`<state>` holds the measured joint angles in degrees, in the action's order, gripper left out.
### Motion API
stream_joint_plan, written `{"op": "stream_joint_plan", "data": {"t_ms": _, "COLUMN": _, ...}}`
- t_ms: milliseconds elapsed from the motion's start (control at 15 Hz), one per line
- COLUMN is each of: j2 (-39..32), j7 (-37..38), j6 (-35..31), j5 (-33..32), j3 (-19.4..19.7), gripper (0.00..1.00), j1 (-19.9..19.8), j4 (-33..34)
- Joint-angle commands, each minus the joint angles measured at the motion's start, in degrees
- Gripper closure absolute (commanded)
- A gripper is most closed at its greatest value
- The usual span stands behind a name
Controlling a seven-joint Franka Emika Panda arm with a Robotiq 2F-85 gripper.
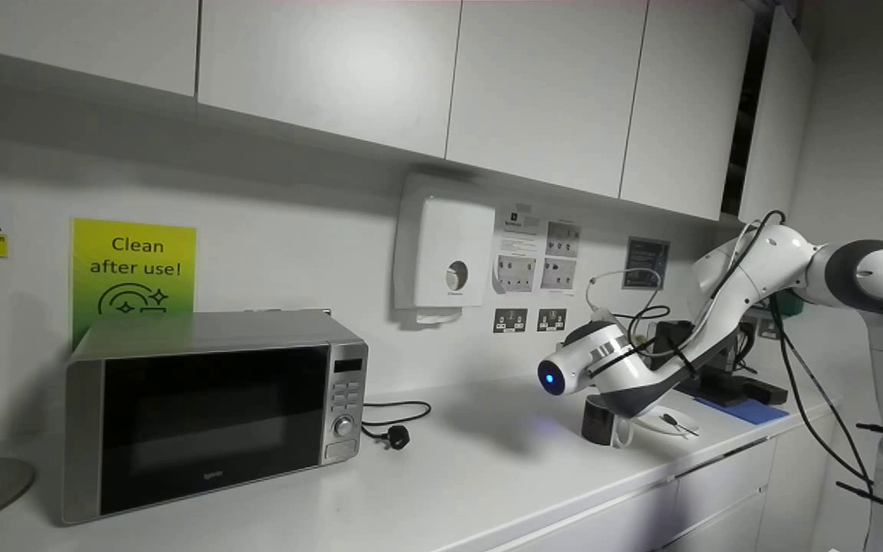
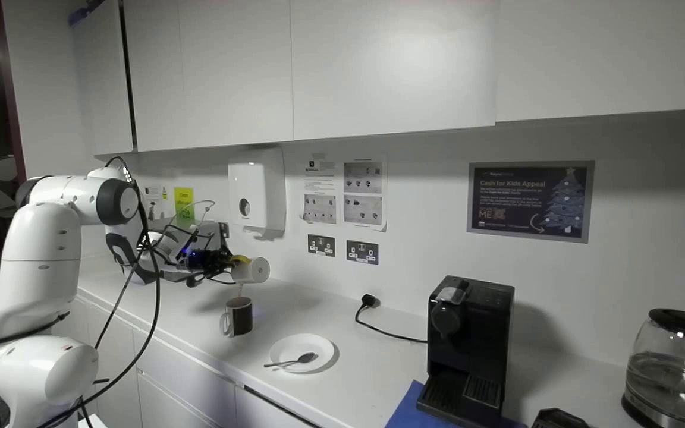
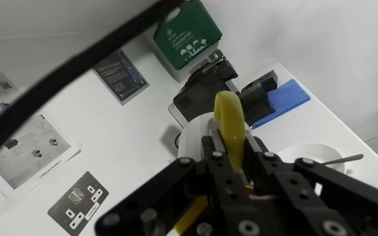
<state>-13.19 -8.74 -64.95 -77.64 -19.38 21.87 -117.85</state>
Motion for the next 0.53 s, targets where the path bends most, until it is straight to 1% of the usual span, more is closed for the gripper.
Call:
{"op": "stream_joint_plan", "data": {"t_ms": 0, "j2": -0.5, "j7": -2.8, "j6": 4.0, "j5": -2.5, "j3": -0.1, "gripper": 0.96, "j1": 0.3, "j4": 1.3}}
{"op": "stream_joint_plan", "data": {"t_ms": 467, "j2": -0.6, "j7": -3.4, "j6": 5.1, "j5": -2.5, "j3": 0.0, "gripper": 0.96, "j1": 0.1, "j4": 1.0}}
